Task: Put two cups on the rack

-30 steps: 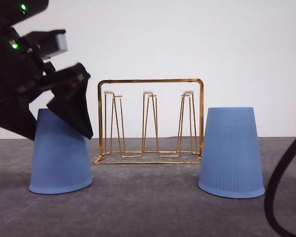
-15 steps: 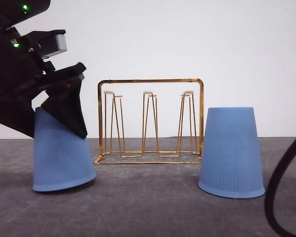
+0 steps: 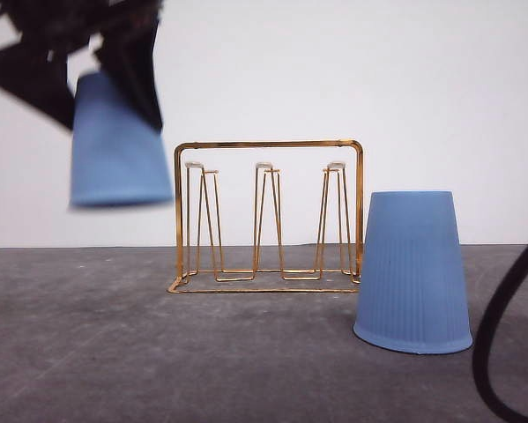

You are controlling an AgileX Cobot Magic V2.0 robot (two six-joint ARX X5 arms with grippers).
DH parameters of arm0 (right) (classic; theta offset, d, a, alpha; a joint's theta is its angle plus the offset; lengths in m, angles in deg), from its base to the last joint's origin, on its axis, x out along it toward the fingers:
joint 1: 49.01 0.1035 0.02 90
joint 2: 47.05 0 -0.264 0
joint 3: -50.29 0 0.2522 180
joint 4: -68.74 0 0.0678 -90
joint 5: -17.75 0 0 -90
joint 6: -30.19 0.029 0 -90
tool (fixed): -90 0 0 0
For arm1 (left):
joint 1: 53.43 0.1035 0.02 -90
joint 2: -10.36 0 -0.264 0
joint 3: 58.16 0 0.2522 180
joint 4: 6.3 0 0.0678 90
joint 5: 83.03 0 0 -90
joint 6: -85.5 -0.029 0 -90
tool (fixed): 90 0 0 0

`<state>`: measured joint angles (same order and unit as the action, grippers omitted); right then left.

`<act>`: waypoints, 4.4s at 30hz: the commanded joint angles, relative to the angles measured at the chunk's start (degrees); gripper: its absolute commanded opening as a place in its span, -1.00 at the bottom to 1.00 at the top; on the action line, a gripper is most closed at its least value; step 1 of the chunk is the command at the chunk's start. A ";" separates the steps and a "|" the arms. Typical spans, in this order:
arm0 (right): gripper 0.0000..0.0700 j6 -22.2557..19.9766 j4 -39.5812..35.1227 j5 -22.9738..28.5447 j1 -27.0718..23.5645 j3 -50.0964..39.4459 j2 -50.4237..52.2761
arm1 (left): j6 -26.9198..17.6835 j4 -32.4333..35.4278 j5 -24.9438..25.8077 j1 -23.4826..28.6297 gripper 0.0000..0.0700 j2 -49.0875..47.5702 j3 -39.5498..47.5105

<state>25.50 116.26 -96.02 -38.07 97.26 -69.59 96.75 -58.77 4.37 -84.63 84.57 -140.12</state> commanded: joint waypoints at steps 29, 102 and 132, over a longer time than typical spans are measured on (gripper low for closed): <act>0.31 -0.24 -0.72 0.20 0.24 0.68 -0.17 | -1.56 3.94 -2.11 1.99 0.12 31.80 -20.62; 0.13 11.79 -2.83 8.16 15.54 18.07 -47.43 | 4.47 -4.97 5.13 4.35 0.35 -24.47 21.24; 0.13 8.38 -3.55 13.36 13.16 51.89 -80.01 | 4.73 -2.00 5.13 4.35 0.34 -24.47 21.24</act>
<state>34.47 113.52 -82.74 -25.28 147.92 -148.25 101.42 -61.35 9.74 -80.09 59.68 -118.44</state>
